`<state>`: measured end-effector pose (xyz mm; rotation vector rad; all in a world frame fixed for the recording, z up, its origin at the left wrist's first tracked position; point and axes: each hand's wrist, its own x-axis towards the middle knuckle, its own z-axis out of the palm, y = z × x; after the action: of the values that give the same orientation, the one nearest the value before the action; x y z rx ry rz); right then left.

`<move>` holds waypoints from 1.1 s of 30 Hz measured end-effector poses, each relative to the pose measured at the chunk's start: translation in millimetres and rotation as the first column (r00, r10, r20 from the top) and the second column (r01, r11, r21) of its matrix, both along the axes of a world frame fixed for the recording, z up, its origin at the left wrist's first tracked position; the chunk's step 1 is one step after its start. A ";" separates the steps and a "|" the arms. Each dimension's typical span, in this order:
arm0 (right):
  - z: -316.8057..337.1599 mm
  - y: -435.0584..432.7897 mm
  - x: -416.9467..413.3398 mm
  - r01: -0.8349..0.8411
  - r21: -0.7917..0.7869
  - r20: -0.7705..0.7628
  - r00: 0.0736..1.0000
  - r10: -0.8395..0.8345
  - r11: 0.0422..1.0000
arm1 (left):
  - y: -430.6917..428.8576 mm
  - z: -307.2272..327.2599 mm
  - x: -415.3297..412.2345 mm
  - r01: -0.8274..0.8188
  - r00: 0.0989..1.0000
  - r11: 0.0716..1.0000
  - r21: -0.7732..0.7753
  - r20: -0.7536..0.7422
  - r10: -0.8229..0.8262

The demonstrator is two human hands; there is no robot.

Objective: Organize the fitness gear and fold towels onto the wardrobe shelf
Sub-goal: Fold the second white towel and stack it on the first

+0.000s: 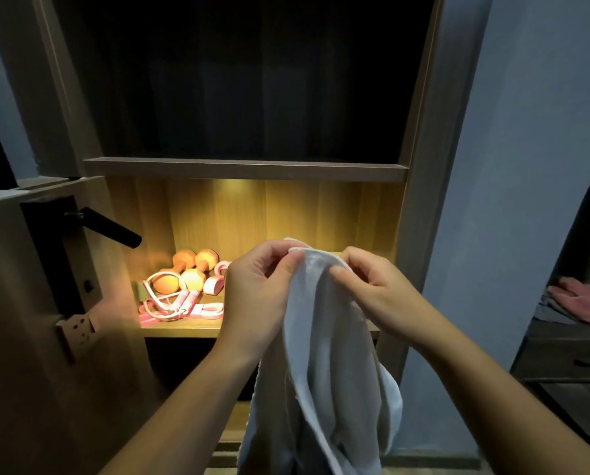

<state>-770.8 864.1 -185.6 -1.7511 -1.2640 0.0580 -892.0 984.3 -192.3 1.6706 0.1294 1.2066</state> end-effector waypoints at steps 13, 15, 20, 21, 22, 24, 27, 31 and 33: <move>-44.1 -7.3 -39.0 0.028 0.320 -0.129 0.992 0.014 0.947 | -31.3 -35.2 -8.3 0.026 0.993 1.000 0.008 -0.116 -0.025; -55.4 -8.2 -47.3 0.063 0.385 -0.214 0.977 0.022 0.921 | -39.7 -47.6 -12.1 0.047 0.989 0.998 -0.050 -0.139 -0.053; -77.2 -10.2 -65.4 0.143 0.439 -0.371 0.928 0.034 0.887 | -55.0 -68.3 -18.6 0.025 0.992 0.978 -0.208 -0.112 -0.050; -79.8 -10.7 -68.5 0.160 0.440 -0.390 0.920 0.027 0.883 | -57.5 -70.4 -19.9 0.014 0.994 0.972 -0.235 -0.105 -0.040; -81.9 -11.5 -71.6 0.177 0.438 -0.407 0.913 0.018 0.881 | -59.4 -72.2 -21.1 -0.005 0.995 0.968 -0.251 -0.098 -0.021; -85.9 -13.0 -77.2 0.203 0.425 -0.437 0.899 0.004 0.882 | -63.2 -76.1 -23.3 -0.052 0.996 0.965 -0.257 -0.084 0.031; -93.2 -15.6 -84.8 0.235 0.397 -0.491 0.871 -0.010 0.887 | -69.2 -83.0 -24.6 -0.129 0.991 0.962 -0.242 -0.076 0.114; -103.0 -21.5 -92.4 0.253 0.383 -0.477 0.878 -0.044 0.888 | -74.4 -91.7 -26.8 -0.156 0.987 0.968 -0.197 -0.082 0.142; -106.5 -25.2 -92.8 0.264 0.370 -0.449 0.890 -0.077 0.891 | -75.8 -94.9 -28.2 -0.155 0.986 0.971 -0.180 -0.093 0.140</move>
<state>-863.6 838.9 -292.1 -1.3679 -0.7271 0.0519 -920.1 908.5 -287.2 1.5652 0.4107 1.1986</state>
